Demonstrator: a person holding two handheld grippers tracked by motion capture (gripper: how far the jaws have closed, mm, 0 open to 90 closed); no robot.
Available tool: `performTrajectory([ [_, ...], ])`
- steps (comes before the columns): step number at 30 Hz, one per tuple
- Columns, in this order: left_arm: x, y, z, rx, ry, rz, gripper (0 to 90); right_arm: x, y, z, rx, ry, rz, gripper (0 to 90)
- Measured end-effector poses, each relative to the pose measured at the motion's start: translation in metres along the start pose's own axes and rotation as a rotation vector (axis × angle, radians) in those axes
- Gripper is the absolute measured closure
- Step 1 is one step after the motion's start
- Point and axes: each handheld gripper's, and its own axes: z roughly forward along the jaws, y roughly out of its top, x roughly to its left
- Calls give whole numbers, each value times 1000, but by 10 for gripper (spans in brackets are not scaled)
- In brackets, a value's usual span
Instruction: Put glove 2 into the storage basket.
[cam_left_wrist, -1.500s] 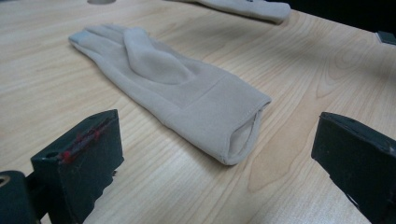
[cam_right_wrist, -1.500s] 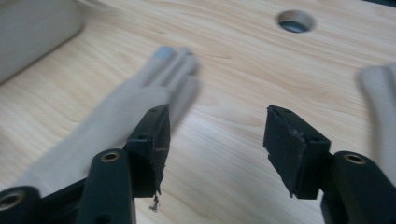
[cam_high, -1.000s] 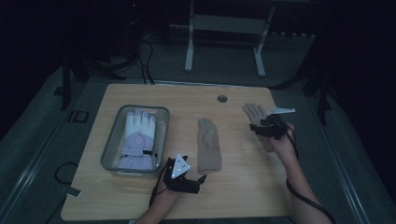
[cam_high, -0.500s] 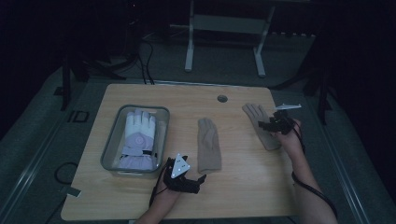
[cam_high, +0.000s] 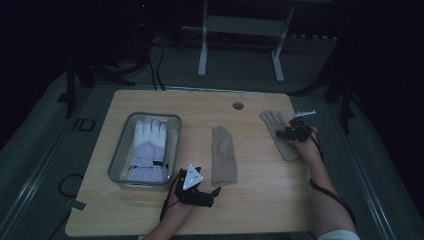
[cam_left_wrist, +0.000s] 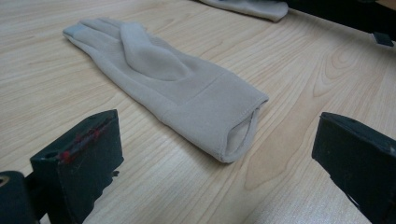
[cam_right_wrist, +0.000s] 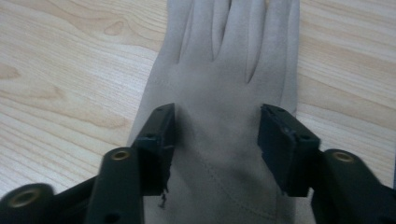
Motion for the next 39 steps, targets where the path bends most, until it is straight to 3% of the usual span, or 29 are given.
performTrajectory([
  [4,0,0,0,-1,-3,0,18,3,2,-1,20,-1,-16,660],
  [6,0,0,0,-2,-1,2,18,4,2,-2,20,-18,21,745],
  [8,0,0,0,-3,-3,3,18,4,2,-2,18,-23,33,763],
  [10,-1,0,0,-3,-2,3,18,6,0,-3,0,-37,81,798],
  [16,-1,0,0,0,2,5,19,17,-3,-10,-31,-49,159,813],
  [20,-1,0,0,-3,8,6,18,32,-10,-22,-66,-26,202,816],
  [29,-2,0,0,-6,14,14,19,61,-12,-58,-138,-54,255,816],
  [31,-2,0,0,-5,16,15,19,67,-12,-64,-128,-62,243,815],
  [37,-4,0,0,-5,25,25,19,83,-19,-77,-141,-116,278,814],
  [39,-4,0,0,-5,28,25,18,86,-22,-80,-145,-105,313,814],
])
